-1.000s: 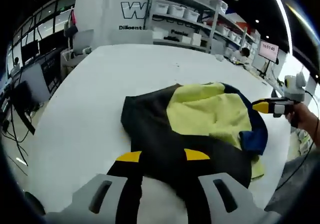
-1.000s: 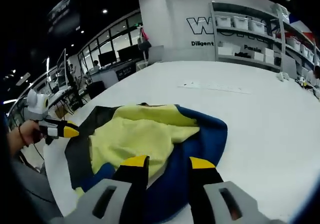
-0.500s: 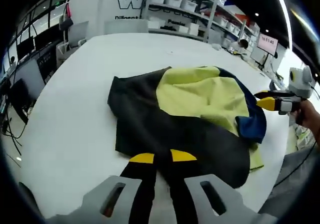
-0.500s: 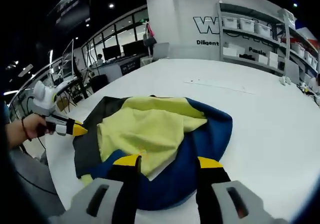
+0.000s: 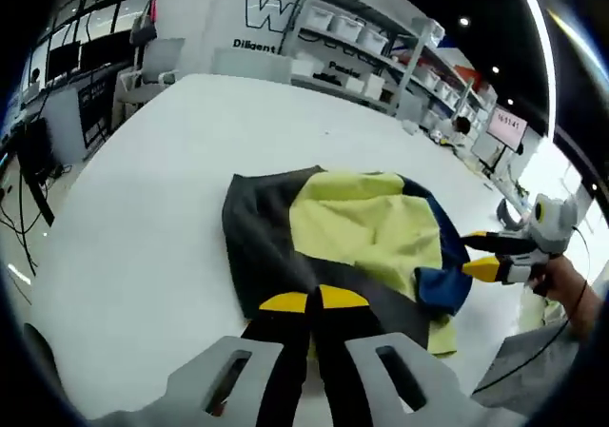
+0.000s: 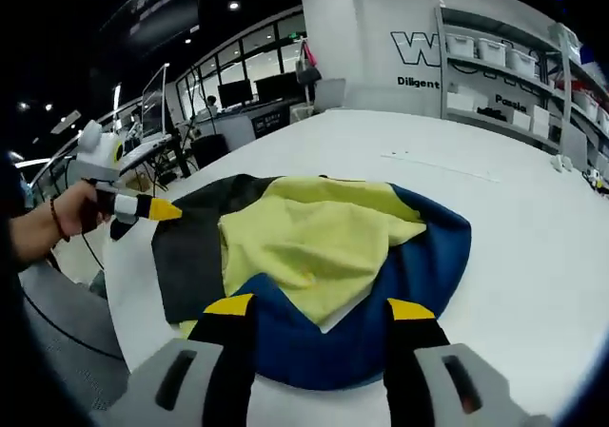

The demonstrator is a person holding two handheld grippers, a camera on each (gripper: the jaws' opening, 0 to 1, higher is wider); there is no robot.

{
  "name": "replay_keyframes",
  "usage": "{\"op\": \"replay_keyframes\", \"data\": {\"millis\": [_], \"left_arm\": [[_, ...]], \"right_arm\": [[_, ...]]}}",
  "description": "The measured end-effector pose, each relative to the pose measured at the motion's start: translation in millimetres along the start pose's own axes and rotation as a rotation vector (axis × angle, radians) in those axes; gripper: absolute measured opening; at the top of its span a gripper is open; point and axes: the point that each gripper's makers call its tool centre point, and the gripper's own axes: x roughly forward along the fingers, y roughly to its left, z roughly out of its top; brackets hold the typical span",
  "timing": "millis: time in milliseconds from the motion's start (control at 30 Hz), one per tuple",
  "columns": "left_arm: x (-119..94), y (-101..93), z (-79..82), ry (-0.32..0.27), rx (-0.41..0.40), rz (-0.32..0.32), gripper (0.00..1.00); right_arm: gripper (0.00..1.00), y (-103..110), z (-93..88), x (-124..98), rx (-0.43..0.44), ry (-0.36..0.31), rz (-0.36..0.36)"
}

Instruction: Fold the garment on the visible template until the final outline fits inside the template.

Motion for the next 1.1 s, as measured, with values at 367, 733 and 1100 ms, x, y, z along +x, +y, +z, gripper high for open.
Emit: {"op": "replay_keyframes", "data": {"millis": [367, 733, 1100], "left_arm": [[-31.1, 16.5, 44.2, -0.111, 0.021, 0.055, 0.0], [-30.2, 69.8, 47.6, -0.086, 0.085, 0.201, 0.0], [-5.5, 111.2, 34.4, -0.01, 0.166, 0.318, 0.0]], "right_arm": [[0.54, 30.2, 5.6, 6.5, -0.068, -0.021, 0.116], [0.41, 56.4, -5.1, 6.4, -0.133, 0.018, 0.218], [0.39, 82.8, -6.0, 1.0, -0.159, 0.008, 0.33]]}}
